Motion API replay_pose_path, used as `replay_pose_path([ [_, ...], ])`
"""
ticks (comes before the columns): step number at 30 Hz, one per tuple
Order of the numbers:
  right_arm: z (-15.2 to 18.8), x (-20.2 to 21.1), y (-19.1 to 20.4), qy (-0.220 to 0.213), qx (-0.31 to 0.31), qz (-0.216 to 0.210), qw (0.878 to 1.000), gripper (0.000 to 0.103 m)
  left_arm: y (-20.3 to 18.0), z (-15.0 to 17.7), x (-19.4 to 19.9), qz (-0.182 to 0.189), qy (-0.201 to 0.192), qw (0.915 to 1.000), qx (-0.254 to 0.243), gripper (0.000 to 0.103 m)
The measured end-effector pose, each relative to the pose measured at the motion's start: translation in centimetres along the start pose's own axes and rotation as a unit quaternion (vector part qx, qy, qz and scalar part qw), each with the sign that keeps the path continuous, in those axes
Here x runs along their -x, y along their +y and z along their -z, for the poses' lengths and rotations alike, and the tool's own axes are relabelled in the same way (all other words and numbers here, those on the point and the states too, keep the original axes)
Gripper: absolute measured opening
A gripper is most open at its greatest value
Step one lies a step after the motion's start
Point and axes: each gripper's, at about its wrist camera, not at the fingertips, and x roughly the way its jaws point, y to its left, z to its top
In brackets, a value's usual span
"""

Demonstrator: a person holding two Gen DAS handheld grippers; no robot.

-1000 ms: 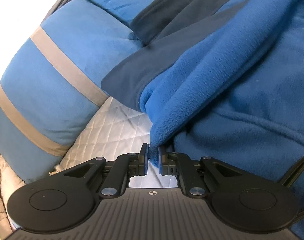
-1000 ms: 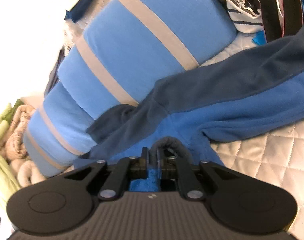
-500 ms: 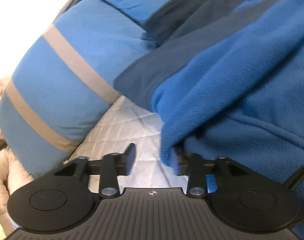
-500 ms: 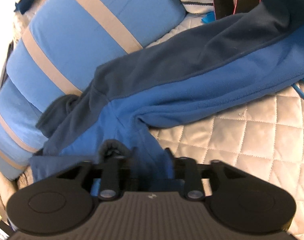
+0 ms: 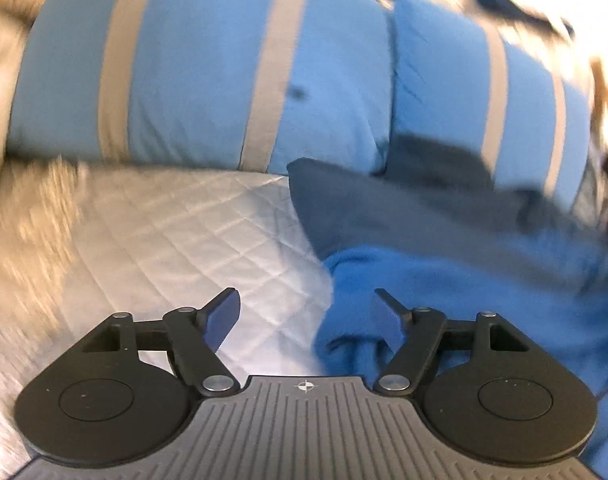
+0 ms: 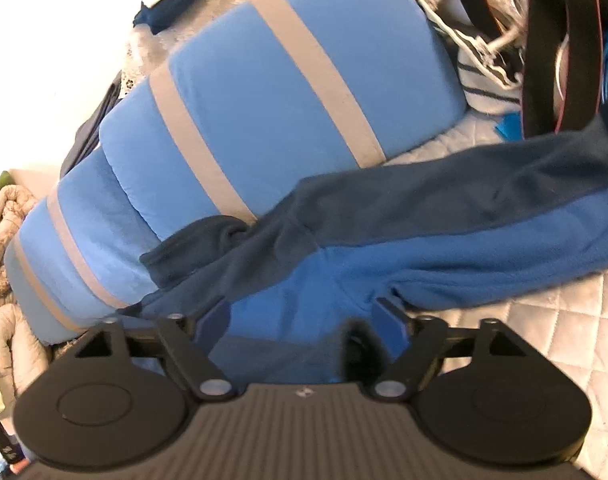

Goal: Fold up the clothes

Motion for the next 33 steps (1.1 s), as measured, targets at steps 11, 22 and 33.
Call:
replay_pose_path([
  [11, 1.2, -1.5, 9.5, 0.009, 0.109, -0.003, 0.994, 0.103, 3.0, 1.7, -4.3, 0.032, 0.045, 0.9824, 0.178, 0.072],
  [22, 2.6, -3.8, 20.0, 0.009, 0.27, -0.034, 0.962, 0.103, 6.1, 4.3, -5.4, 0.139, 0.029, 0.9345, 0.326, 0.071],
  [33, 4.3, -11.0, 28.2, 0.037, 0.333, -0.044, 0.941, 0.103, 4.8, 4.6, -6.7, 0.148, 0.046, 0.9395, 0.305, 0.048],
])
